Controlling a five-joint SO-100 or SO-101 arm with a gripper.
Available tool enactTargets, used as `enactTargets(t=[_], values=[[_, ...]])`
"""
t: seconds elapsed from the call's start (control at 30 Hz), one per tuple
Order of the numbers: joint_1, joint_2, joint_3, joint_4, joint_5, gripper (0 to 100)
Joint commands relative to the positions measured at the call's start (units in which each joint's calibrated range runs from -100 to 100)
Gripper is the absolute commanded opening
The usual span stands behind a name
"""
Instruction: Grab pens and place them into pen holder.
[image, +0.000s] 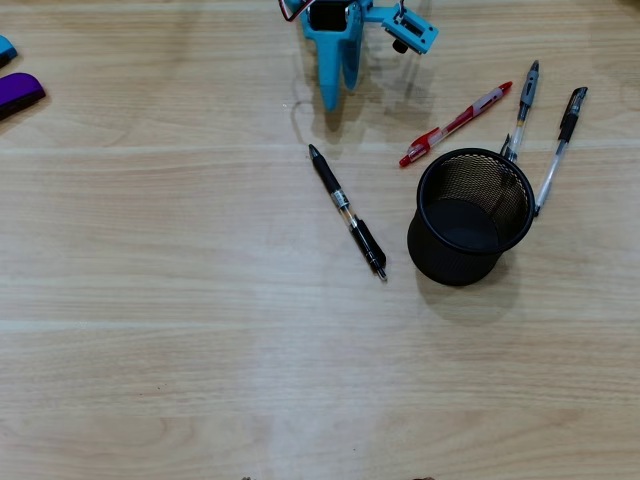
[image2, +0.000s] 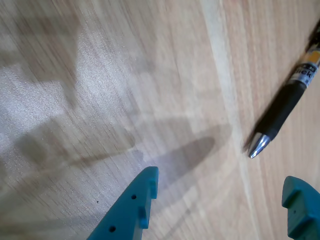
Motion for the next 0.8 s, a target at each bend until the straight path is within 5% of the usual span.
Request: enactTargets(t=[0.0,0.77], values=[[0.60,-0.09,-0.56,1.44,0.49,28],[0.68,-0.09,-0.56,1.44,0.49,27]])
